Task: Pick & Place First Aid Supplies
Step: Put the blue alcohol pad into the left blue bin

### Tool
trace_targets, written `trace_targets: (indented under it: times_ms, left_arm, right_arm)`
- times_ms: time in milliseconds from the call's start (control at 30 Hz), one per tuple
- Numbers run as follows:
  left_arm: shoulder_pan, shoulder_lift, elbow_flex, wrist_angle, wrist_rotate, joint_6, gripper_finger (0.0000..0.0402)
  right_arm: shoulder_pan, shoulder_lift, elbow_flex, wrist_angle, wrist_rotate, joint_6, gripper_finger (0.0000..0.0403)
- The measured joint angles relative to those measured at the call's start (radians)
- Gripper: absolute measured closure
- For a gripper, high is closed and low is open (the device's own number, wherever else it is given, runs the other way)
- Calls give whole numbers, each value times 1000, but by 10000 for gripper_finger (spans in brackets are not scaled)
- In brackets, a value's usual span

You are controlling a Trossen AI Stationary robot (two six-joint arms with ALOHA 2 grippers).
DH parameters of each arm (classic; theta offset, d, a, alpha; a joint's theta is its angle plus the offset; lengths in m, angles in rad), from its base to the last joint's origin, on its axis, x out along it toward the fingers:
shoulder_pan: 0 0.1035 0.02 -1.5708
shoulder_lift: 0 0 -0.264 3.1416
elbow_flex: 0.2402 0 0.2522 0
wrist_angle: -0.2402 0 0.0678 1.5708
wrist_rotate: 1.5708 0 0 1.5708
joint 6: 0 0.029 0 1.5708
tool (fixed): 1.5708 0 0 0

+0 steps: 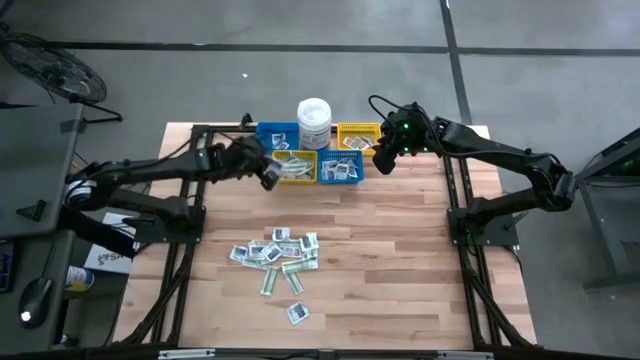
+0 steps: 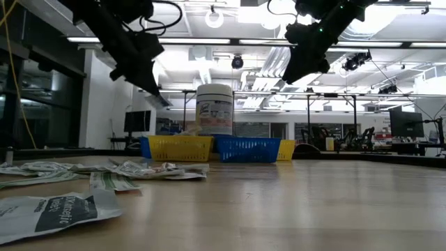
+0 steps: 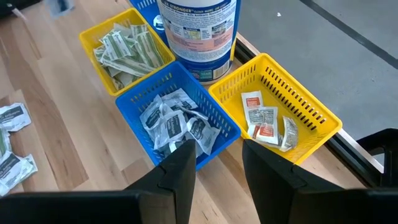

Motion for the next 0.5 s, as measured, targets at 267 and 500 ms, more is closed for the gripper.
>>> trace_targets:
  times_ms: [267,500]
  left_arm:
    - [202,18,0,69,8,-4,401]
    - [333,120,0,199,77,9,401]
  right_arm:
    - [0,0,0,0,0,3,277]
    - [0,0,0,0,6,19,277]
